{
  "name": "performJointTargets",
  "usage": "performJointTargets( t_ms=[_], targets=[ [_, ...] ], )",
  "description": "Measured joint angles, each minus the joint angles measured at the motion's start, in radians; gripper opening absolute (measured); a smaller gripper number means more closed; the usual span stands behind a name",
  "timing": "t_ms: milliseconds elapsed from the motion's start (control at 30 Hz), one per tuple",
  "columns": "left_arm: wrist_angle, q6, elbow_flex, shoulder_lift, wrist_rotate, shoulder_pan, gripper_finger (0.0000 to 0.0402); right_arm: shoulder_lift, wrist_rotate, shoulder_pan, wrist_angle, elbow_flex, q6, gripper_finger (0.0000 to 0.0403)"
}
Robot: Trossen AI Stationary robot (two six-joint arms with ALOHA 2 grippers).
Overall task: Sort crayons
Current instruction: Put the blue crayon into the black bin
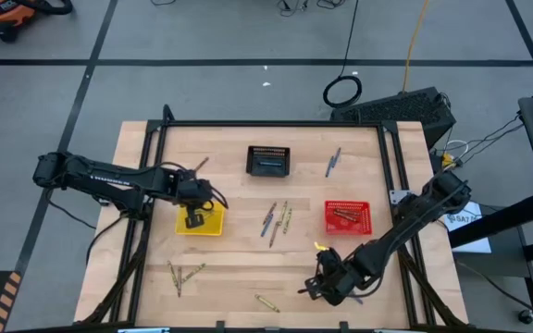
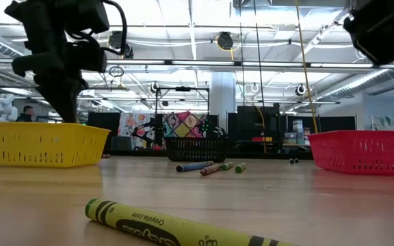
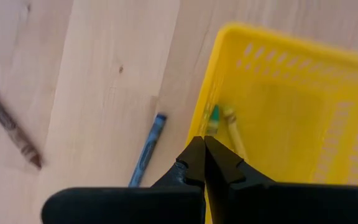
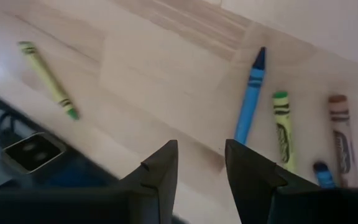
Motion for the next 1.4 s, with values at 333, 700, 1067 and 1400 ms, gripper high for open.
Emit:
performJointTargets(
  t_ms=[333, 700, 1067, 1400],
  targets=[
    [0.032, 0.000, 0.000, 0.000, 0.000, 0.000, 0.0000, 0.083, -0.055, 0.001, 0.006, 0.000, -0.026, 0.0121],
    [0.032, 0.002, 0.000, 0.000, 0.000, 0.000, 0.0000, 0.130, -0.083, -0.004, 0.000, 0.003, -0.043, 0.0110],
    [0.032, 0.009, 0.000, 0.000, 0.000, 0.000, 0.0000, 0.137, -0.090, -0.025, -0.045, 0.003, -0.052, 0.0020],
    [0.032, 0.009, 0.000, 0.000, 0.000, 0.000, 0.0000, 0.139, -0.095, -0.041, -0.036, 0.001, -0.126, 0.0002]
  ],
)
